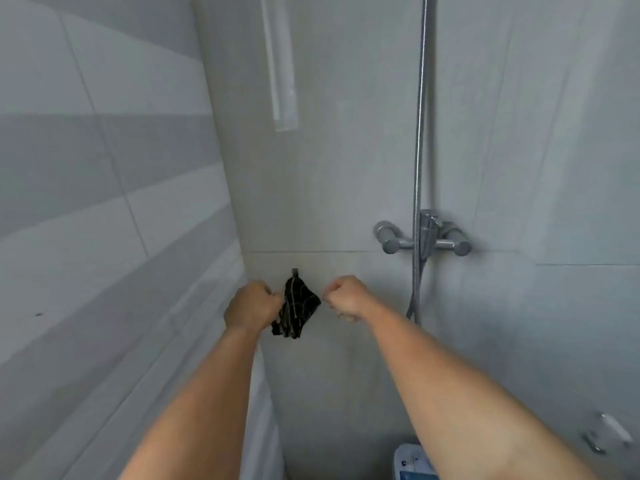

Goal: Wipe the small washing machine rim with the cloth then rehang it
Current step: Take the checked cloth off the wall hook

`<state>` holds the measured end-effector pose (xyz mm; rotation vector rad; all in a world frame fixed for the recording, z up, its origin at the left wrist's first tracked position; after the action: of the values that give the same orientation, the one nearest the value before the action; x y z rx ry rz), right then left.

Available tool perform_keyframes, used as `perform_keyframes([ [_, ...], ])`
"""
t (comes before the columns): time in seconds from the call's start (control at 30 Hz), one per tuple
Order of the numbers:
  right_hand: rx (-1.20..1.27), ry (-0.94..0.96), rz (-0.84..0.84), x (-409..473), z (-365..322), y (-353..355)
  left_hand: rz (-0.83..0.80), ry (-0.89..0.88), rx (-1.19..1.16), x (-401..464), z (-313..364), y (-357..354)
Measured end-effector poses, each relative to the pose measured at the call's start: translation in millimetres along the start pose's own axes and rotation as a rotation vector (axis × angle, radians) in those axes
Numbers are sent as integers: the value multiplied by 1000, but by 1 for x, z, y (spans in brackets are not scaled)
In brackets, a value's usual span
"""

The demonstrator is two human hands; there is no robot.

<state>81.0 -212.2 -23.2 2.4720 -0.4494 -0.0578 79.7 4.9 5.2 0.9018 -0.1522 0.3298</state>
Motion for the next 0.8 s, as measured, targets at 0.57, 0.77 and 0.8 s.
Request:
perform_keyframes([
  [0.57, 879, -610, -184, 95, 104, -175, -206, 611, -733, 68, -84, -177],
  [0.77, 1101, -517, -311, 65, 57, -130, -156, 505, -775, 55, -61, -132],
  [0.8, 1090, -511, -309, 56, 51, -120, -90, 428, -691, 50, -54, -116],
])
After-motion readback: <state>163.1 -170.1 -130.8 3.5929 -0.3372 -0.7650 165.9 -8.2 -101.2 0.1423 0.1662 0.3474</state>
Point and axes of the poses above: each hand's wrist, its own x-axis towards the middle knuckle, its own y-axis out of the back of the hand, z = x × y, the point moved 8 cm from there along x, towards the middle knuckle, and after that the axes turned 15 degrees about z, right-handed, at the moved point
